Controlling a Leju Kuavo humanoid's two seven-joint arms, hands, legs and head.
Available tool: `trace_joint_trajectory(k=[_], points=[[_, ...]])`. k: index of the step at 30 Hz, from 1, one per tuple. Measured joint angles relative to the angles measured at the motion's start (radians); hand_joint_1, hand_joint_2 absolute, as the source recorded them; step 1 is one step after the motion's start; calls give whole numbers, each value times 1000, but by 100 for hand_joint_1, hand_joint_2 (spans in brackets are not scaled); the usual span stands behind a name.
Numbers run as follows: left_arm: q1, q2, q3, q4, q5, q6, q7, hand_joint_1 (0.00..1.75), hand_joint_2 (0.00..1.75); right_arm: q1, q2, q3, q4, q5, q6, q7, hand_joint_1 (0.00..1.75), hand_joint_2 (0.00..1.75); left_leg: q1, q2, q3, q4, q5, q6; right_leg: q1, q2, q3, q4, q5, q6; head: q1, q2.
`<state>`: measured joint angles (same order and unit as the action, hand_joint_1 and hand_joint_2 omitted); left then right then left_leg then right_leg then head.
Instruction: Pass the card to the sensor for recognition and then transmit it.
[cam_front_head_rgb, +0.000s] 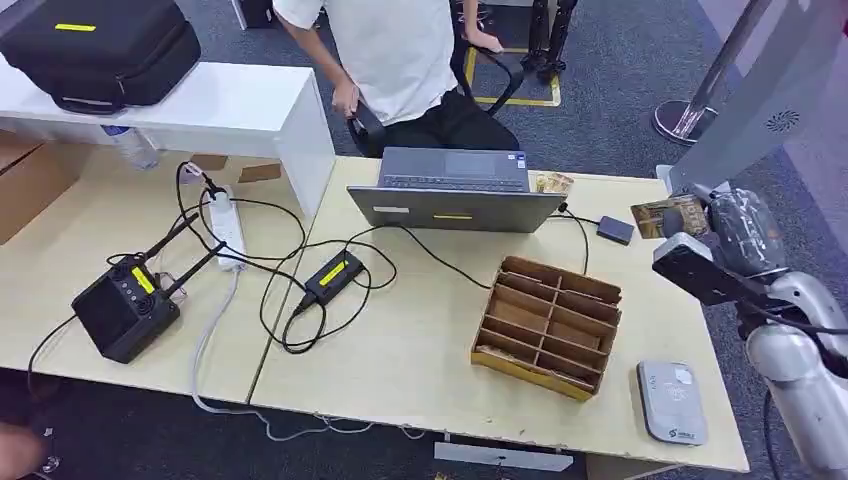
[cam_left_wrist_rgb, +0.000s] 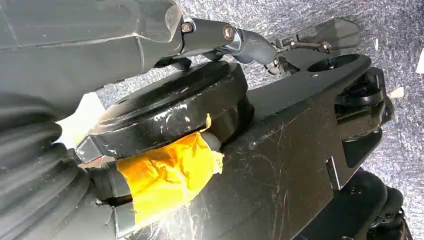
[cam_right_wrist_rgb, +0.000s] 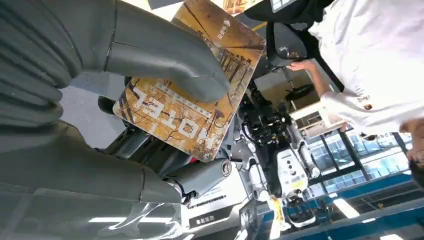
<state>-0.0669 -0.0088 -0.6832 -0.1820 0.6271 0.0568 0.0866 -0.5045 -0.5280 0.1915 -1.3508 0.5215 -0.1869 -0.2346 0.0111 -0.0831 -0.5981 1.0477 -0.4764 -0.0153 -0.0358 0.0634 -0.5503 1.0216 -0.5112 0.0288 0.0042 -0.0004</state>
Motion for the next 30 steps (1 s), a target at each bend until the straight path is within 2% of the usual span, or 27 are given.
trace_joint_trajectory(k=[6, 11, 14, 17, 19, 22, 25, 30], points=[[0, 0, -1, 0, 0, -1, 0, 0, 175, -14, -3, 10, -2, -2, 0, 0, 175, 175, 0, 0, -1, 0, 0, 0, 0, 0, 0, 1, 0, 0, 0, 0], [-3, 0, -9, 3, -5, -3, 0, 0, 175, -125, -5, 41, 1, -19, 14, 24, 175, 175, 0, 1, -1, 0, 1, -1, 0, 1, -1, 1, 1, -1, 0, 0], [-6, 0, -19, 4, -21, -8, 0, 0, 175, -234, 8, 90, 16, 20, 38, 77, 175, 175, -1, 2, -7, 0, 3, -1, -1, 2, -5, 3, 3, 0, 0, 0], [-17, 2, -44, 4, -47, -11, 0, 0, 175, -433, 104, 203, 103, 151, 25, 177, 175, 175, 0, 10, -6, 0, 4, -3, -1, 11, -11, 4, 6, -3, 0, 0], [-25, 2, -61, 5, -64, -14, 0, 0, 175, -529, 178, 276, 165, 193, 3, 212, 175, 175, 1, 10, -5, 0, 5, -4, 0, 11, -11, 5, 6, -3, 0, 0], [-34, 2, -94, 5, -93, -16, 6, 0, 175, -610, 307, 379, 276, 311, -67, 275, 175, 175, 2, 9, -4, -1, 6, -6, 1, 11, -11, 6, 6, -4, 0, 0], [-43, 0, -119, 5, -105, -16, 10, 0, 175, -638, 412, 456, 391, 374, -143, 298, 175, 175, 3, 6, -4, -2, 7, -7, 2, 8, -11, 6, 6, -4, -1, 0], [-46, 0, -145, 6, -106, -17, 18, 0, 175, -669, 471, 504, 524, 424, -191, 304, 175, 175, 4, -2, -9, -2, 8, -8, 2, 0, -11, 6, 6, -4, 0, 0]])
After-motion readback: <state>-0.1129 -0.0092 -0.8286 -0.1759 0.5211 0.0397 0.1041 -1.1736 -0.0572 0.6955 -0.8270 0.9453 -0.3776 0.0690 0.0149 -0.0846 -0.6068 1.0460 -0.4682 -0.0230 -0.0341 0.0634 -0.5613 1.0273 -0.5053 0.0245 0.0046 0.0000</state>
